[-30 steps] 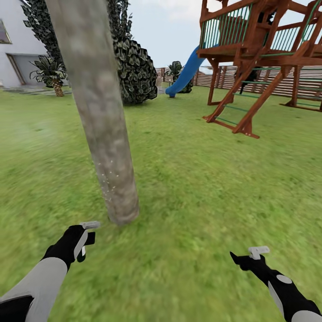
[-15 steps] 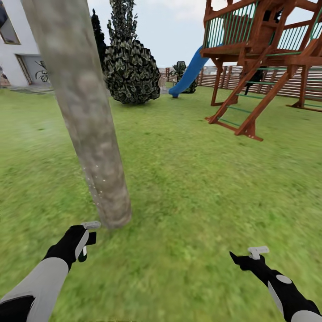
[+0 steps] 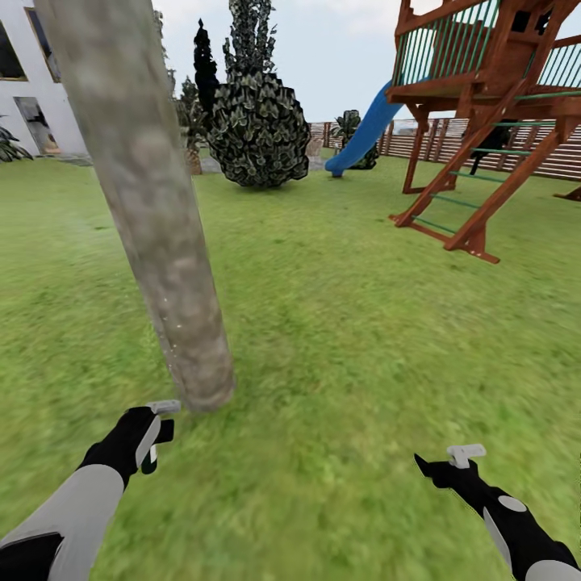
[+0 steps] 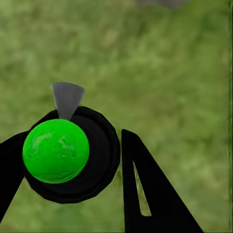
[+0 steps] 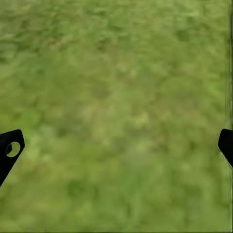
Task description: In the garden, pick up the pesticide atomizer on the floor and spray pesticide onto both trees until each tree trunk is fully covered.
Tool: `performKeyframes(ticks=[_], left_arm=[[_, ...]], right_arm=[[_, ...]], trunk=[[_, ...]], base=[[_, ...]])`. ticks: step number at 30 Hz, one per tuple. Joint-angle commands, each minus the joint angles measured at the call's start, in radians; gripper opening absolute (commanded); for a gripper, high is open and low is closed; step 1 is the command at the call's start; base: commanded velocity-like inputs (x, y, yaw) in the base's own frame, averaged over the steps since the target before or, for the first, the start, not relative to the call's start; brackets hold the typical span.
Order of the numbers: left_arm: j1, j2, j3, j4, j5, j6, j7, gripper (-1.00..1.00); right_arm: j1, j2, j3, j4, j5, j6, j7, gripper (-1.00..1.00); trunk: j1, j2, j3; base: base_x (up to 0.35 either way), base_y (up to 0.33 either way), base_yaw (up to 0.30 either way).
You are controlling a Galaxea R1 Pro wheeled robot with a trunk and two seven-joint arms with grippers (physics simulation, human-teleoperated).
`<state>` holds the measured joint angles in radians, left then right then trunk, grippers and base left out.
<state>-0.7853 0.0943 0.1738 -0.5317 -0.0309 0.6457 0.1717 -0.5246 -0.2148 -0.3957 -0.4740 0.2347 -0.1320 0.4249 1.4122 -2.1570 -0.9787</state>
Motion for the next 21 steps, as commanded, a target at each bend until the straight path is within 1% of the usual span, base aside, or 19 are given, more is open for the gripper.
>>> performKeyframes(ticks=[1,3,8,9,10,11,12,13,14,15,16,19,21], left_arm=[[0.0,0.0,0.0,0.0,-0.001,0.0,0.0,-1.0],[0.0,0.0,0.0,0.002,-0.001,0.0,0.0,-1.0],[0.0,0.002,0.0,0.004,-0.001,-0.007,0.001,-1.0],[0.0,0.001,0.0,0.006,-0.001,-0.015,0.0,-1.0],[0.0,-0.002,0.001,0.007,0.003,-0.044,0.001,-1.0],[0.0,-0.006,0.002,0.007,0.015,-0.067,0.002,-1.0],[0.0,-0.01,0.003,0.007,0.036,-0.08,0.002,-1.0],[0.0,-0.017,0.003,0.007,0.07,-0.089,0.003,-1.0],[-0.001,-0.022,0.002,0.008,0.114,-0.095,0.007,-1.0],[-0.003,-0.025,0.001,0.008,0.146,-0.095,0.014,-1.0],[-0.004,-0.025,-0.001,0.008,0.156,-0.092,0.016,-1.0],[-0.003,-0.021,-0.005,0.007,0.162,-0.096,0.02,-1.0],[-0.002,-0.02,-0.007,0.006,0.159,-0.098,0.02,-1.0]], right_arm=[[0.0,0.0,0.0,0.0,0.0,0.0,0.0,1.0],[0.0,0.0,0.0,0.0,0.0,0.0,0.0,1.0],[0.0,0.0,0.0,0.0,0.0,0.0,0.0,1.0],[0.0,0.0,0.0,-0.001,0.0,0.0,0.0,1.0],[0.0,-0.001,0.0,-0.001,0.0,0.0,0.0,1.0],[0.0,-0.002,-0.001,-0.002,-0.001,0.0,0.001,1.0],[0.0,-0.003,-0.001,-0.002,-0.001,-0.001,0.001,1.0],[0.0,-0.005,-0.001,-0.002,-0.001,-0.001,0.002,1.0],[0.0,-0.005,-0.001,-0.003,-0.001,-0.001,0.002,1.0],[0.0,-0.007,-0.002,-0.003,-0.002,-0.001,0.003,1.0],[0.0,-0.007,-0.002,-0.003,-0.001,-0.001,0.003,1.0],[0.0,-0.007,-0.002,-0.002,0.0,-0.001,0.003,1.0],[0.0,-0.007,-0.002,-0.002,0.0,-0.001,0.003,1.0]], trunk=[[0.0,0.0,0.0],[0.0,0.0,0.0],[0.0,0.0,0.0],[0.0,0.0,0.0],[0.0,0.0,0.0],[0.0,0.0,0.0],[0.0,0.0,0.0],[0.0,0.0,0.0],[0.0,0.0,0.0],[0.0,0.0,0.0],[0.0,0.0,0.0],[0.0,0.0,0.0],[0.0,0.0,0.0]], base=[[0.194,-0.284,0.014],[0.194,-0.283,0.092],[0.192,-0.259,0.235],[0.062,-0.064,0.057],[0.026,-0.026,0.023],[0.013,-0.013,0.012],[0.007,-0.007,0.006],[0.003,-0.004,0.003],[0.001,-0.001,0.001],[0.0,0.0,0.0],[0.0,0.0,0.0],[0.0,0.0,0.0],[0.0,0.0,0.0]])
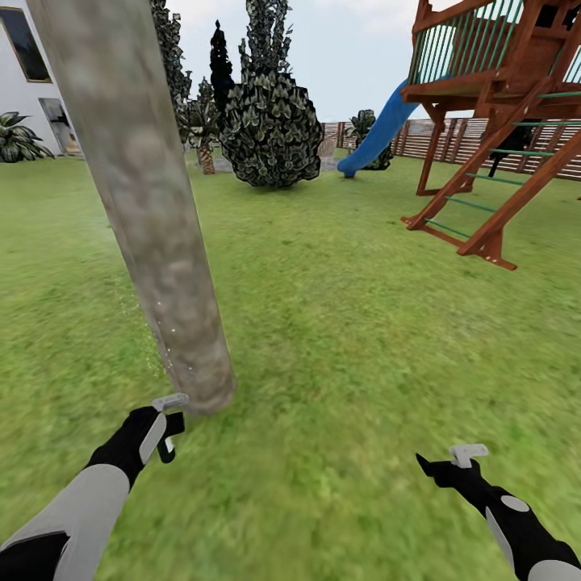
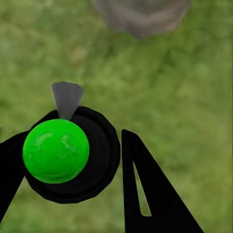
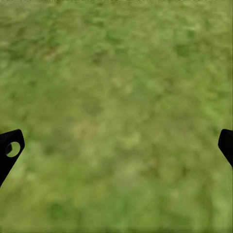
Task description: In the garden, pick up the pesticide atomizer on the floor and spray pesticide onto both trees until each tree trunk is fully covered.
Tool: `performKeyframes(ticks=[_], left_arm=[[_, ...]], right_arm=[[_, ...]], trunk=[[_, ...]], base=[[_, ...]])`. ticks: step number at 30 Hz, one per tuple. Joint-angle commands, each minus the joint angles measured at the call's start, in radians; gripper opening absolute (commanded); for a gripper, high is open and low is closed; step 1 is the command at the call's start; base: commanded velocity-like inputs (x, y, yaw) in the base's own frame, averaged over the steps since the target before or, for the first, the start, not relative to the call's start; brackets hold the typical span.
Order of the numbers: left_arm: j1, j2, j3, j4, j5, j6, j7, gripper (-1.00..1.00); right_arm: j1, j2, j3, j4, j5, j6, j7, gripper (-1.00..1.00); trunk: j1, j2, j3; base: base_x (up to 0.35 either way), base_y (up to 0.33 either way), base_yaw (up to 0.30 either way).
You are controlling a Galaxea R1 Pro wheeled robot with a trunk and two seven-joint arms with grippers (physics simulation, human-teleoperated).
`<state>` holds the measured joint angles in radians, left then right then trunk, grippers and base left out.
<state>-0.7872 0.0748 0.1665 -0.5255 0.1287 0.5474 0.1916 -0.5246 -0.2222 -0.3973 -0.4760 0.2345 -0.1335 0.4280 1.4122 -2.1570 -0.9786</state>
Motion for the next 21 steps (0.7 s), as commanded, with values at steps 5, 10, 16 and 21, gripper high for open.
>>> performKeyframes(ticks=[5,10,16,21], left_arm=[[0.0,0.009,-0.006,0.001,-0.006,0.009,0.004,-1.0],[0.004,0.01,-0.005,0.002,-0.004,0.011,0.067,-1.0],[0.035,0.036,-0.001,0.002,-0.004,0.01,0.07,-1.0],[0.037,0.033,-0.003,0.001,-0.004,0.008,0.071,-1.0]], right_arm=[[0.0,0.0,0.0,0.0,0.0,0.0,-0.001,1.0],[0.0,0.0,0.0,-0.001,-0.001,0.0,0.0,1.0],[0.0,0.0,0.0,-0.001,-0.001,0.0,0.0,1.0],[0.0,0.0,0.0,-0.001,-0.001,0.0,0.0,1.0]], trunk=[[0.0,0.0,0.0],[0.0,0.0,0.0],[0.0,0.0,0.0],[0.0,0.0,0.0]], base=[[0.218,0.062,0.0],[0.147,0.151,0.0],[0.005,0.009,0.192],[0.0,-0.128,0.052]])
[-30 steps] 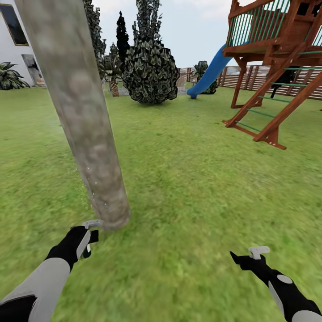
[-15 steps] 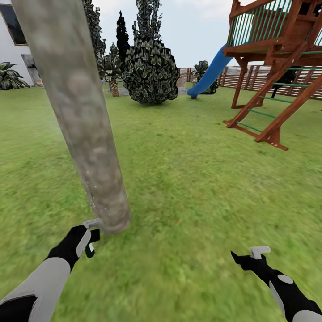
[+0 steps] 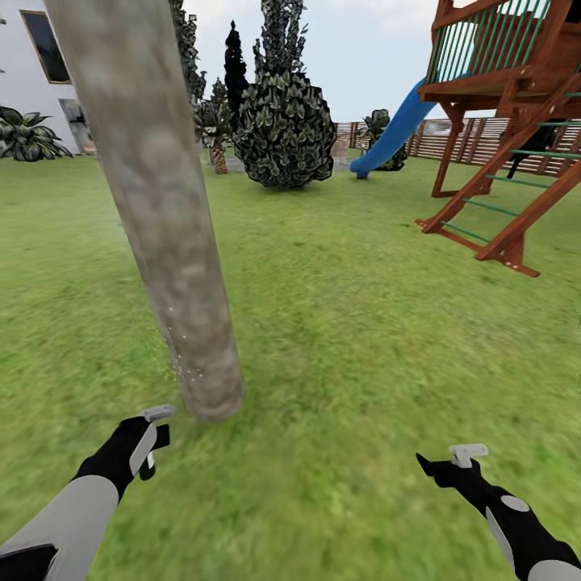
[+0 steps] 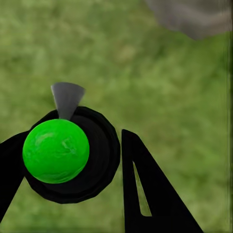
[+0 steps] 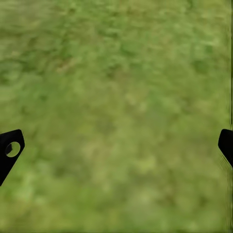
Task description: In the garden, pick up the pesticide atomizer on the floor and spray pesticide onto both trees until each tree trunk is fully covered.
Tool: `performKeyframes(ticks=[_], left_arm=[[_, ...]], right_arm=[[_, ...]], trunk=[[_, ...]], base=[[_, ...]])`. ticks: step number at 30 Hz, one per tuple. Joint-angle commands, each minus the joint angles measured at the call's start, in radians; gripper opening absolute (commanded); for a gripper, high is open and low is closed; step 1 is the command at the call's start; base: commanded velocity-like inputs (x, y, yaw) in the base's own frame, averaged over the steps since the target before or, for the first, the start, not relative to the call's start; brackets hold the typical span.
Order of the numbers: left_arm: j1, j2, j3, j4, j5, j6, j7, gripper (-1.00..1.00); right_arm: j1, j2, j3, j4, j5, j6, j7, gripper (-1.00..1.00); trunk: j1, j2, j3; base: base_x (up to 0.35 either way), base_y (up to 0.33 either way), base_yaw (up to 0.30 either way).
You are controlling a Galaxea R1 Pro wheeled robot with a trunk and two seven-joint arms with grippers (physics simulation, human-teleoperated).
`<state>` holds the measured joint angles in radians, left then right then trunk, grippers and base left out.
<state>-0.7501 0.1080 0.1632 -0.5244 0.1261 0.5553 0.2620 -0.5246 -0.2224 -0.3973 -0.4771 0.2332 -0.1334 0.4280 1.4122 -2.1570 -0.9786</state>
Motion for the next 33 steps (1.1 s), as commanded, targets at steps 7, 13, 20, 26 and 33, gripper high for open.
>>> performKeyframes(ticks=[7,13,20,26,33], left_arm=[[0.0,-0.002,0.0,0.0,0.0,0.0,0.002,-1.0],[0.0,-0.005,-0.002,0.0,-0.003,0.0,0.002,-1.0],[0.0,-0.008,-0.002,0.0,-0.002,0.0,0.003,-1.0],[0.0,-0.008,-0.002,0.0,0.004,0.0,0.003,-1.0],[0.0,-0.01,-0.001,0.0,0.002,0.0,0.002,-1.0]], right_arm=[[0.0,0.0,0.0,0.0,0.0,0.0,0.0,1.0],[0.0,0.0,0.0,0.0,0.0,0.0,-0.001,1.0],[0.0,0.0,0.0,0.0,0.0,0.0,-0.002,1.0],[0.0,0.0,0.0,0.0,0.0,0.0,-0.002,1.0],[0.0,0.0,0.0,0.0,0.0,0.0,-0.002,1.0]], trunk=[[0.0,0.0,0.0],[0.0,0.0,0.0],[0.0,0.0,0.0],[0.0,0.0,0.0],[0.0,0.0,0.0]], base=[[0.015,-0.267,0.006],[0.193,-0.227,0.215],[0.149,-0.232,0.201],[0.003,-0.273,0.004],[0.0,-0.274,0.115]])
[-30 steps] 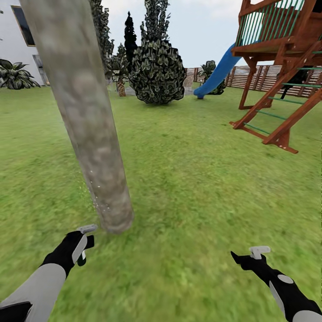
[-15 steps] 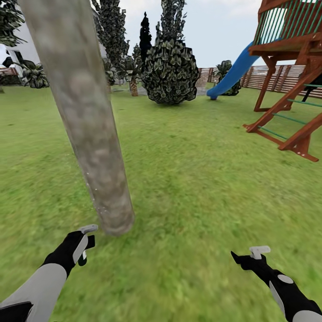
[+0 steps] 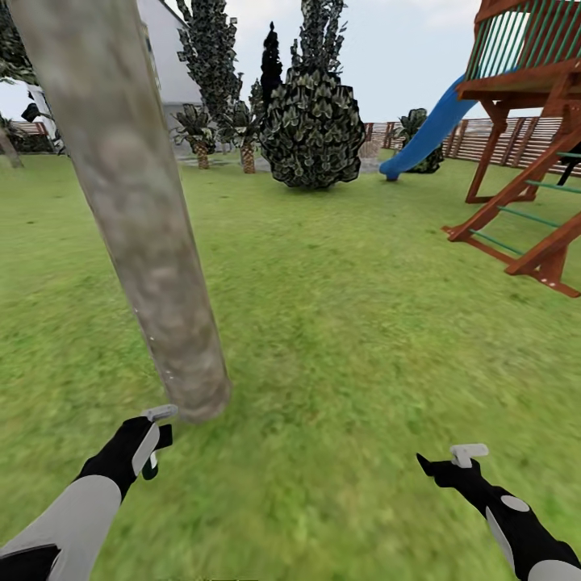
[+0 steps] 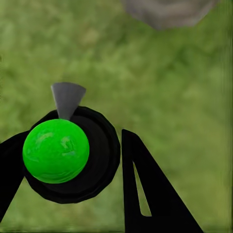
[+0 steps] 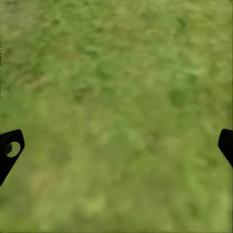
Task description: In the garden, pick up the pesticide atomizer on the floor and spray pesticide onto both trees until each tree trunk is fully covered.
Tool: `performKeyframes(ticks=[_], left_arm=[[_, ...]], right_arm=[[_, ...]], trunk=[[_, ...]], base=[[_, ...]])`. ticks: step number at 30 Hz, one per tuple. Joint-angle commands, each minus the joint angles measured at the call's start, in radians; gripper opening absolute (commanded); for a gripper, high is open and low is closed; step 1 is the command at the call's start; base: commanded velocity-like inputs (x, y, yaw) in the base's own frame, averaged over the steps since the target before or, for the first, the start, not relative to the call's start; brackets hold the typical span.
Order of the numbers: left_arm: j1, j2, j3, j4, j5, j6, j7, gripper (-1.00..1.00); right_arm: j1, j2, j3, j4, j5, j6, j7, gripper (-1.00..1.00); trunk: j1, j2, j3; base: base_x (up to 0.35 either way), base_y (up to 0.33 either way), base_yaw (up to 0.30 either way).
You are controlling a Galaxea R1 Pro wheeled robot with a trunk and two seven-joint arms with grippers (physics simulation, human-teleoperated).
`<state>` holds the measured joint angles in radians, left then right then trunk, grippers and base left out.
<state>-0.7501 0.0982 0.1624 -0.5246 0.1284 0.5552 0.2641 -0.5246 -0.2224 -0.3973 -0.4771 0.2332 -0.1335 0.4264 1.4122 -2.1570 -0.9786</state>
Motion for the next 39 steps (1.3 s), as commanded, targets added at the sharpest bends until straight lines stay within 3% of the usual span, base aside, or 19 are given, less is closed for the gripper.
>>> performKeyframes(ticks=[1,8,14,17,20,22,26,28,30,32,37,39], left_arm=[[0.0,0.0,0.0,0.0,0.0,0.0,0.0,-1.0],[0.0,-0.001,0.001,0.002,0.008,-0.005,-0.014,-1.0],[-0.001,0.004,-0.004,-0.015,0.003,0.007,-0.024,-1.0],[-0.016,0.012,-0.003,-0.041,0.001,0.114,-0.025,-1.0],[-0.005,0.014,-0.005,-0.242,0.003,0.229,-0.032,-1.0],[-0.007,0.014,-0.003,-0.281,0.004,0.308,-0.033,-1.0],[-0.017,0.015,-0.001,-0.295,0.008,0.344,-0.035,-1.0],[-0.019,0.014,-0.001,-0.295,0.01,0.345,-0.067,-1.0],[-0.024,0.018,-0.003,-0.295,0.004,0.346,-0.173,-1.0],[-0.06,0.02,-0.004,-0.288,0.001,0.356,-0.229,-1.0],[-0.153,0.022,-0.04,-0.282,0.0,0.43,-0.296,-1.0],[-0.186,0.025,-0.078,-0.278,-0.001,0.45,-0.301,-1.0]], right_arm=[[0.0,0.0,0.0,0.0,0.0,0.0,0.0,1.0],[0.0,0.0,0.0,0.0,0.001,0.0,0.0,1.0],[0.0,0.004,0.001,0.002,0.001,0.0,-0.001,1.0],[0.0,0.006,0.002,0.003,0.002,0.0,-0.001,1.0],[0.0,0.006,0.002,0.002,0.003,0.0,-0.002,1.0],[0.0,0.006,0.002,0.002,0.002,0.0,-0.002,1.0],[0.0,0.006,0.002,0.002,0.002,0.001,-0.001,1.0],[0.0,0.006,0.002,0.002,0.002,0.001,-0.001,1.0],[0.0,0.006,0.002,0.002,0.002,0.001,-0.001,1.0],[0.0,0.005,0.002,0.002,0.001,0.001,0.0,1.0],[0.0,0.006,0.002,0.002,0.002,0.002,0.0,1.0],[0.0,0.005,0.002,0.002,0.001,0.002,0.0,1.0]], trunk=[[0.0,0.0,0.0],[0.0,0.0,0.0],[0.0,0.0,0.0],[0.0,0.0,0.0],[0.0,0.0,0.0],[0.0,0.0,0.0],[0.0,0.0,0.0],[0.0,0.0,0.0],[0.0,0.0,0.0],[0.0,0.0,0.0],[0.0,0.0,0.0],[0.0,0.0,0.0]], base=[[0.0,-0.274,0.268],[0.045,-0.274,0.212],[0.035,-0.098,-0.145],[0.001,-0.002,-0.014],[-0.027,0.0,-0.002],[-0.236,0.0,0.0],[-0.302,0.0,0.0],[-0.083,0.0,0.0],[-0.016,0.0,0.0],[-0.004,0.0,0.0],[0.0,0.0,0.0],[0.0,0.0,0.0]])
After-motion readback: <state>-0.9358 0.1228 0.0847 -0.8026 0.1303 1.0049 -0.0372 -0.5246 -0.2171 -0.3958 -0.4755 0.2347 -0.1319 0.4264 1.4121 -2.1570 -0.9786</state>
